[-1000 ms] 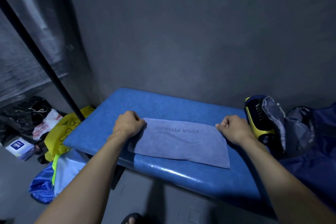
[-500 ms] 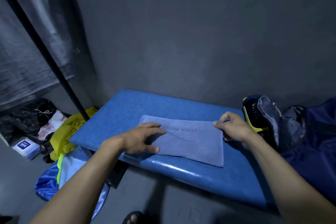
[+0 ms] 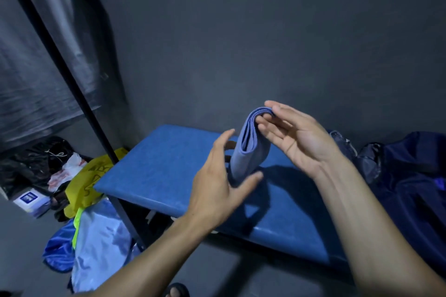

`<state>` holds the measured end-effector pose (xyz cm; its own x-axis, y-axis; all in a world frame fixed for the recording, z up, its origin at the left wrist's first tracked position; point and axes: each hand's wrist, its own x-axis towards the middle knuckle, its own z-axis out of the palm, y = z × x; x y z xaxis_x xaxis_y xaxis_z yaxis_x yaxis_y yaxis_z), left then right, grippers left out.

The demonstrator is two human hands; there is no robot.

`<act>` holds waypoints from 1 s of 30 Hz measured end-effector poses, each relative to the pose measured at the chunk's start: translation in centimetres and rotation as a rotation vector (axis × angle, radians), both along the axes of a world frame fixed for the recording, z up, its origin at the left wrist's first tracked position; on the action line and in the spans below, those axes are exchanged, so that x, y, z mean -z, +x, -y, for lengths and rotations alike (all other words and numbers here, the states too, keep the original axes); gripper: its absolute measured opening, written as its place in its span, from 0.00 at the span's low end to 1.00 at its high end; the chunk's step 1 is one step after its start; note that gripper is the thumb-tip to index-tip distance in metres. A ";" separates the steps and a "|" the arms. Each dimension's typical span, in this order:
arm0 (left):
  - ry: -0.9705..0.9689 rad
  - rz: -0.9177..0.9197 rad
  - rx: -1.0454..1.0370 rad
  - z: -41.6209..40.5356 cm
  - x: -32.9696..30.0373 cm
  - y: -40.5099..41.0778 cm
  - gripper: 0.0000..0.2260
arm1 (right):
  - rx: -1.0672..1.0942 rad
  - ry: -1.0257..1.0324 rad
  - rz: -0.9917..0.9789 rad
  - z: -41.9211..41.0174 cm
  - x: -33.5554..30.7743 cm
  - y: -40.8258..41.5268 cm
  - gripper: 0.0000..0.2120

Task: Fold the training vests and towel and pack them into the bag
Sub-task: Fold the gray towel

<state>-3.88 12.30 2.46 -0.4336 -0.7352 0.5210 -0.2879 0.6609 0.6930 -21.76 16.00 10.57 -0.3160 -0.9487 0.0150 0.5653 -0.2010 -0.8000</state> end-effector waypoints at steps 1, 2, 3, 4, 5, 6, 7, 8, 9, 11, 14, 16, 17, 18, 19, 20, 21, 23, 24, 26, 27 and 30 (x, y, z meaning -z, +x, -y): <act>-0.019 -0.092 -0.036 -0.2 -0.7 0.0 0.30 | 0.000 -0.012 -0.030 -0.4 -0.4 0.2 0.08; -0.052 -0.159 -0.063 -0.2 -1.4 0.2 0.23 | 0.000 -0.025 -0.076 -0.8 -0.7 0.3 0.09; -0.086 -0.211 -0.076 -0.2 -2.3 0.5 0.17 | 0.007 -0.038 -0.141 -1.3 -1.1 0.3 0.10; -0.108 -0.248 -0.074 -0.1 -3.3 0.8 0.11 | 0.025 -0.051 -0.229 -1.8 -1.4 0.3 0.11; -0.109 -0.270 -0.060 0.1 -4.2 1.2 0.07 | 0.054 -0.056 -0.336 -2.2 -1.7 0.2 0.12; -0.096 -0.282 -0.026 0.2 -5.3 1.6 0.04 | 0.092 -0.059 -0.449 -2.6 -1.9 0.1 0.12; -0.080 -0.287 0.024 0.2 -6.2 2.0 0.02 | 0.136 -0.065 -0.555 -3.0 -2.1 -0.1 0.12; -0.070 -0.290 0.079 0.2 -7.1 2.3 0.01 | 0.182 -0.075 -0.647 -3.2 -2.1 -0.3 0.11; -0.063 -0.296 0.127 0.1 -8.0 2.6 0.01 | 0.218 -0.091 -0.729 -3.4 -2.1 -0.5 0.10; -0.037 -0.321 0.181 -0.2 -9.0 2.9 0.03 | 0.240 -0.117 -0.897 -3.8 -1.9 -0.9 0.06; -0.002 -0.352 0.193 -0.4 -9.3 2.8 0.08 | 0.230 -0.151 -1.070 -4.4 -1.5 -1.3 0.05; 0.034 -0.377 0.194 -0.7 -9.2 2.6 0.10 | 0.206 -0.194 -0.965 -4.7 -1.3 -1.1 0.07; 0.045 -0.393 0.199 -0.8 -9.2 2.5 0.10 | 0.205 -0.211 -0.880 -4.8 -1.1 -0.9 0.10; 0.052 -0.406 0.203 -0.9 -9.2 2.4 0.10 | 0.224 -0.221 -0.814 -4.7 -0.9 -0.7 0.14; 0.056 -0.416 0.206 -1.0 -9.2 2.3 0.10 | 0.262 -0.227 -0.784 -4.7 -0.7 -0.6 0.17; 0.058 -0.423 0.208 -1.1 -9.2 2.2 0.09 | 0.298 -0.231 -0.776 -4.7 -0.5 -0.4 0.18; 0.058 -0.427 0.211 -1.2 -9.2 2.1 0.09 | 0.325 -0.232 -0.775 -4.7 -0.4 -0.3 0.18; 0.054 -0.428 0.213 -1.3 -9.2 1.9 0.08 | 0.354 -0.223 -0.765 -4.6 -0.2 -0.2 0.17; 0.050 -0.424 0.211 -1.3 -9.2 1.9 0.08 | 0.360 -0.214 -0.746 -4.5 -0.1 -0.2 0.16; 0.037 -0.415 0.200 -1.3 -9.1 1.9 0.08 | 0.359 -0.195 -0.704 -4.4 0.0 0.0 0.13; 0.028 -0.409 0.191 -1.2 -9.1 1.9 0.08 | 0.363 -0.183 -0.684 -4.2 0.1 0.0 0.12; 0.010 -0.390 0.166 -0.8 -9.0 2.1 0.06 | 0.369 -0.150 -0.619 -4.0 0.2 -0.1 0.12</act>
<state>-1.77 13.08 11.42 -0.3185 -0.6781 0.6624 0.1067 0.6687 0.7358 -21.82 19.99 10.41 -0.5058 -0.7558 0.4158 -0.1066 -0.4235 -0.8996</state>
